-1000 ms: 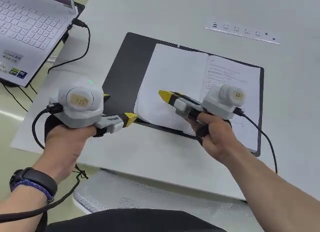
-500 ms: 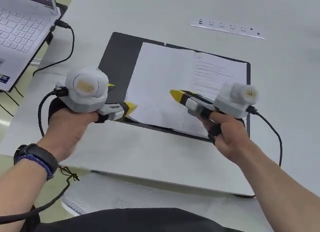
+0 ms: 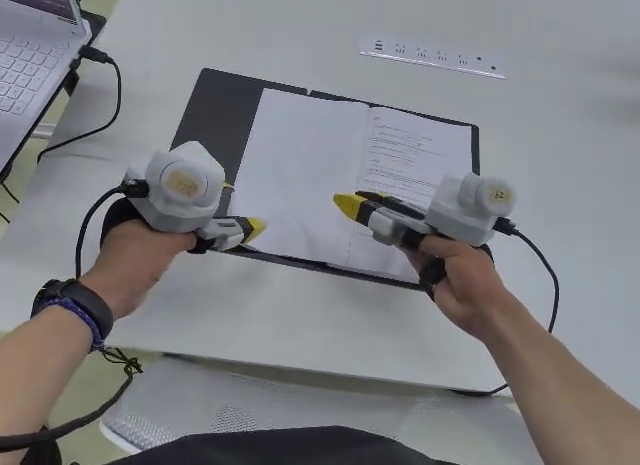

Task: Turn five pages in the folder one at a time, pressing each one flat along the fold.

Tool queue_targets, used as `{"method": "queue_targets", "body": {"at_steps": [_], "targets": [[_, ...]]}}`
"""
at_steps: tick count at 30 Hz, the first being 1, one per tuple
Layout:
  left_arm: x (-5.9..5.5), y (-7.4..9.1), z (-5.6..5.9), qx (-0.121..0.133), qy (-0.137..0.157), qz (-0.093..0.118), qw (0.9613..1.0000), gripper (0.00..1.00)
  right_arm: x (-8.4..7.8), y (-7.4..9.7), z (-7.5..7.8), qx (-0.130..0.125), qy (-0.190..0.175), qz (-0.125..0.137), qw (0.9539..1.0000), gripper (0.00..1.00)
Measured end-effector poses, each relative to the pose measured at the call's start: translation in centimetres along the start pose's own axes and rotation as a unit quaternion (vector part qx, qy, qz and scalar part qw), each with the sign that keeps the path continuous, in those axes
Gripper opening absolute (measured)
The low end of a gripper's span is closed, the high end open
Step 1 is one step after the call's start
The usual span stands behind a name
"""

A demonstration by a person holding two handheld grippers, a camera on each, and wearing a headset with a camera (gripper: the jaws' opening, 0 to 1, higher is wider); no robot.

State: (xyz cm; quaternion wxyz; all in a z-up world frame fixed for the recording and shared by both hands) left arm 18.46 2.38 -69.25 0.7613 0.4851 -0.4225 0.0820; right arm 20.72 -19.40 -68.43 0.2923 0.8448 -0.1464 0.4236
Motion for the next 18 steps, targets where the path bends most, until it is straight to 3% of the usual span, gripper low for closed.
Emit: {"method": "queue_targets", "body": {"at_steps": [5,13,14,18], "targets": [[-1.0,-1.1,0.1,-0.004,-0.008,-0.021,0.9997,0.40,0.0,0.3,0.2,-0.001,-0.001,-0.004,1.0000,0.32],[-2.5,-2.2,0.1,0.002,0.002,-0.037,0.9993,0.35,0.1,0.4,0.7,-0.005,-0.006,-0.003,1.0000,0.32],[-2.4,-2.2,0.1,0.007,-0.007,-0.027,0.9996,0.34,0.1,0.3,0.7,-0.005,-0.005,-0.003,1.0000,0.32],[-2.4,-2.2,0.3,0.011,-0.007,-0.031,0.9994,0.34,0.1,0.1,0.9,-0.003,-0.002,-0.007,1.0000,0.32]]}}
Point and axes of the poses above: the centre of the closed fingertips' face, and the gripper's own axes: y roughly backward along the fingers, z roughly to its right, x roughly out of its top, the point moved 8 cm from there along y, roughly backward along the fingers, and after that the axes turned 8 degrees about y, right-handed, at the moved point
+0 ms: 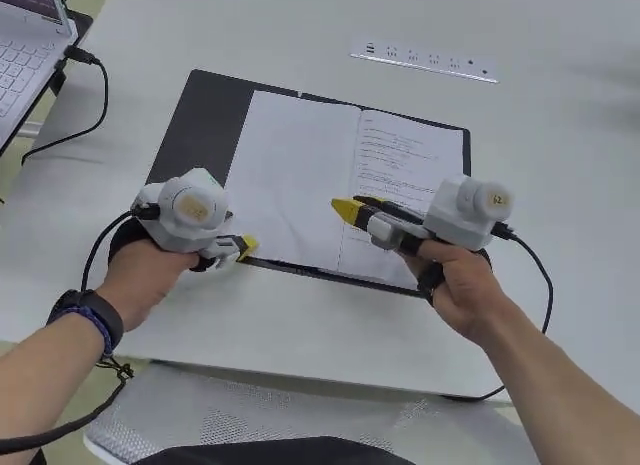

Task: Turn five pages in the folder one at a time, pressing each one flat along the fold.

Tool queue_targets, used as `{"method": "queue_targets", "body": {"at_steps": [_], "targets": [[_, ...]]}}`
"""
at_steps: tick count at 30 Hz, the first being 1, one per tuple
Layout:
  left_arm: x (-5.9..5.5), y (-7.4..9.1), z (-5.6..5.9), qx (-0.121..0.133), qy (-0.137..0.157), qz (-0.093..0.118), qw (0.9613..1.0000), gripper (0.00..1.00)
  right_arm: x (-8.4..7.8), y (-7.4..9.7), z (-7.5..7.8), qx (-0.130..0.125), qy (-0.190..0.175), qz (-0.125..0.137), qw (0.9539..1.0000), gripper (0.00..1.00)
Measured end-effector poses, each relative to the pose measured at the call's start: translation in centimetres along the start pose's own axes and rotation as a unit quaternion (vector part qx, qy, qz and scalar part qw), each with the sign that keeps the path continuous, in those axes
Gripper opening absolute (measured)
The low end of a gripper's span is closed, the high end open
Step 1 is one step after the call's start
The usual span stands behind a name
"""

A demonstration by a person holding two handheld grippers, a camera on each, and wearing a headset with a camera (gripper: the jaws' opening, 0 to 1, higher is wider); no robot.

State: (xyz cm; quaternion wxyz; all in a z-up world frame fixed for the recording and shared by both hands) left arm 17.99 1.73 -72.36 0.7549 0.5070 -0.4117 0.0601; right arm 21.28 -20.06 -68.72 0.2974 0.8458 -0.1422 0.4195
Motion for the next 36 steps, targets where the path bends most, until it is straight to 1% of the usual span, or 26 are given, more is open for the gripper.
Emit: {"method": "queue_targets", "body": {"at_steps": [4,9,15,20,23,27,29,31,36], "targets": [[0.0,0.0,0.1,0.000,-0.005,0.000,1.0000,0.35,-0.1,-0.3,0.4,0.001,-0.003,-0.006,1.0000,0.31],[0.0,0.0,0.0,0.002,0.000,0.003,1.0000,0.35,0.0,-0.7,0.8,0.005,0.004,-0.013,0.9999,0.31],[0.1,-0.1,-0.1,0.003,0.006,0.004,1.0000,0.36,0.4,-1.4,2.0,0.005,0.013,-0.023,0.9996,0.31],[0.1,-0.2,0.0,0.003,0.011,0.004,0.9999,0.36,0.8,-2.0,2.8,0.004,0.013,-0.017,0.9998,0.29],[0.2,-0.2,0.0,0.003,0.019,0.005,0.9998,0.37,1.1,-2.5,3.3,0.004,0.014,-0.014,0.9998,0.29],[0.2,-0.2,0.1,0.001,0.023,0.004,0.9997,0.38,1.2,-3.2,3.9,0.002,0.013,-0.010,0.9999,0.26],[0.1,-0.2,0.1,0.001,0.023,0.003,0.9997,0.38,1.3,-3.6,4.3,0.000,0.009,-0.007,0.9999,0.23],[0.1,-0.2,0.1,0.000,0.024,0.001,0.9997,0.38,1.3,-4.0,4.8,-0.002,-0.007,0.001,1.0000,0.20],[0.0,-0.2,0.1,0.003,0.028,0.000,0.9996,0.37,1.3,-4.7,5.6,0.000,-0.018,0.007,0.9998,0.16]]}}
Point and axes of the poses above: the centre of the closed fingertips' face, and the gripper's own axes: y roughly backward along the fingers, z roughly to its right, x roughly out of its top, the point moved 8 cm from there along y, roughly backward along the fingers, and after that the axes turned 8 degrees about y, right-handed, at the moved point
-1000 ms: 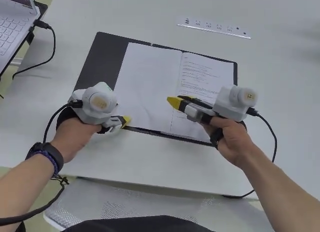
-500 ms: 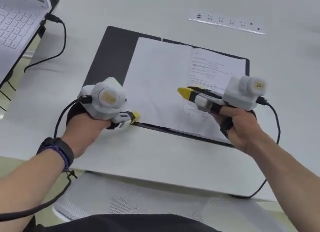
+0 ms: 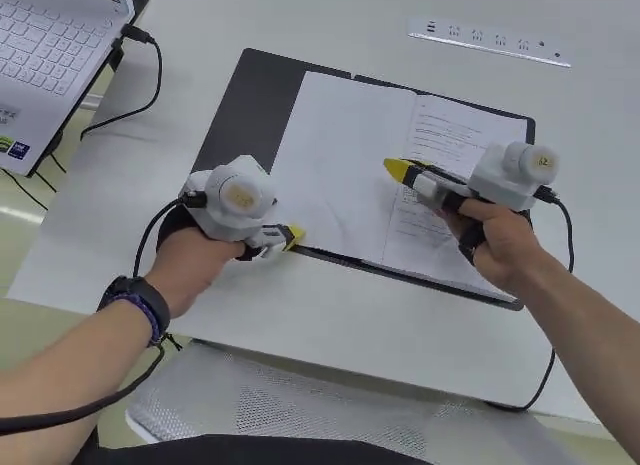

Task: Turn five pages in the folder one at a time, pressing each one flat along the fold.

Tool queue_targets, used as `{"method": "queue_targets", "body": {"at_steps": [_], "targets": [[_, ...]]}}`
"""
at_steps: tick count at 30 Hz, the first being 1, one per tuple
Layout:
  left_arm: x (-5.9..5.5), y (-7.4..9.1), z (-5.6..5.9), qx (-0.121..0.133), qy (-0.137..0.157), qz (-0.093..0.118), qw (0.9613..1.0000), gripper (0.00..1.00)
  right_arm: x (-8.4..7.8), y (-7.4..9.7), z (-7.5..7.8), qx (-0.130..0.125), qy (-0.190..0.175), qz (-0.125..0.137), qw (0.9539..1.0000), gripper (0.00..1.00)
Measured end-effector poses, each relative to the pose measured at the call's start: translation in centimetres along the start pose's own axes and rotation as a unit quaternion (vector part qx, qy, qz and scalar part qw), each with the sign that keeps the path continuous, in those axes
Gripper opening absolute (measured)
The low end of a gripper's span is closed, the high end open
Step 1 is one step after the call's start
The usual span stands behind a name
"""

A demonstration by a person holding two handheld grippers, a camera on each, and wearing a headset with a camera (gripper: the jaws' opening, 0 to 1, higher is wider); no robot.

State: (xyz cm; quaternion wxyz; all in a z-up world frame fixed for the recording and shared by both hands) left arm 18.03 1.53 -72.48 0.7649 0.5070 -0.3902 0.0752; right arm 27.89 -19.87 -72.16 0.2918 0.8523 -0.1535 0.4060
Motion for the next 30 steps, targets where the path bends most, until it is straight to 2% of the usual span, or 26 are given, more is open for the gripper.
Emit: {"method": "queue_targets", "body": {"at_steps": [3,12,15,28,30], "targets": [[0.0,-0.1,0.0,0.001,0.001,-0.001,1.0000,0.37,0.0,-0.2,0.2,0.000,-0.013,0.001,0.9999,0.14],[0.1,-0.1,0.0,0.002,-0.004,-0.010,0.9999,0.37,0.1,-0.6,1.5,-0.007,-0.017,0.005,0.9998,0.02],[0.1,-0.2,0.0,0.004,-0.018,-0.014,0.9997,0.37,0.2,-0.8,2.0,-0.011,-0.024,0.006,0.9996,0.00],[0.1,-0.2,0.1,0.006,-0.023,-0.019,0.9995,0.37,1.6,-1.9,3.7,-0.023,-0.020,0.021,0.9993,0.00],[0.1,-0.2,0.1,0.007,-0.019,-0.016,0.9997,0.37,1.8,-2.3,4.7,-0.024,-0.024,0.023,0.9992,0.00]]}}
Point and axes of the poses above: the centre of the closed fingertips' face, and the gripper's own axes: y roughly backward along the fingers, z roughly to its right, x roughly out of its top, the point moved 8 cm from there along y, roughly backward along the fingers, and after that the axes turned 8 degrees about y, right-handed, at the moved point
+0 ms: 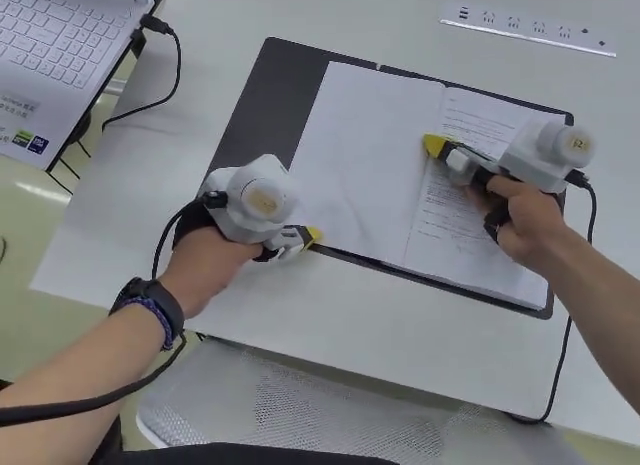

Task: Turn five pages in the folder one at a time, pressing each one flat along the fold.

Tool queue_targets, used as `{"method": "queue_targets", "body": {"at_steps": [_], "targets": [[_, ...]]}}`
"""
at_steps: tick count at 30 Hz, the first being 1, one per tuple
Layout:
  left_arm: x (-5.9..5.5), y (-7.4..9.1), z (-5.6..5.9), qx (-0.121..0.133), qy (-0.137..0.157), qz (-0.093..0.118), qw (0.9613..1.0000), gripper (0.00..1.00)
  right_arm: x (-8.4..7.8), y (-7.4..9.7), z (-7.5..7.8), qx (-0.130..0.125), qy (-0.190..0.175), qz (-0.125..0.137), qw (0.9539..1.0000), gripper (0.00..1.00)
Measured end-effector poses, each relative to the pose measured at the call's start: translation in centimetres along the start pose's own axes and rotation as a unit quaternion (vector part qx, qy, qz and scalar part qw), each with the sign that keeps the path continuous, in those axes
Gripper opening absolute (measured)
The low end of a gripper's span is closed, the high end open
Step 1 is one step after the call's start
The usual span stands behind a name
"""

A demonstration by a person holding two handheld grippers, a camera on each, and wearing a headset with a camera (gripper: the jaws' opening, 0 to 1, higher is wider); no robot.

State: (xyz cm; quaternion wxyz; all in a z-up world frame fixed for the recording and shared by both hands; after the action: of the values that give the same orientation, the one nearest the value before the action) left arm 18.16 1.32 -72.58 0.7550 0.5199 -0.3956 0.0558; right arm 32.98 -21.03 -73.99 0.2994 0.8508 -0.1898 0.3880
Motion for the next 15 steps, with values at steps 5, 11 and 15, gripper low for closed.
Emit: {"method": "queue_targets", "body": {"at_steps": [5,11,15], "targets": [[0.0,0.0,0.0,0.001,0.007,0.002,1.0000,0.37,0.6,-0.6,0.4,-0.003,-0.002,0.000,1.0000,0.00],[0.1,-0.1,0.0,0.004,0.022,0.007,0.9997,0.37,1.9,-1.8,1.5,-0.004,-0.002,-0.005,1.0000,0.00],[0.1,-0.2,0.1,0.006,0.029,0.009,0.9995,0.38,2.5,-2.6,2.6,-0.012,-0.021,0.013,0.9996,0.00]]}}
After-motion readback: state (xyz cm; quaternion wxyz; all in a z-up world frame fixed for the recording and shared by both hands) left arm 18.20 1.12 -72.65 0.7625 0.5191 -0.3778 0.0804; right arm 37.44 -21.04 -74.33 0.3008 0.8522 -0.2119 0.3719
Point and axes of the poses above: the centre of the closed fingertips' face, and the gripper's own axes: y roughly backward along the fingers, z roughly to its right, x roughly out of its top, the point moved 8 cm from there along y, roughly backward along the fingers, and after that the axes turned 8 degrees about y, right-handed, at the moved point
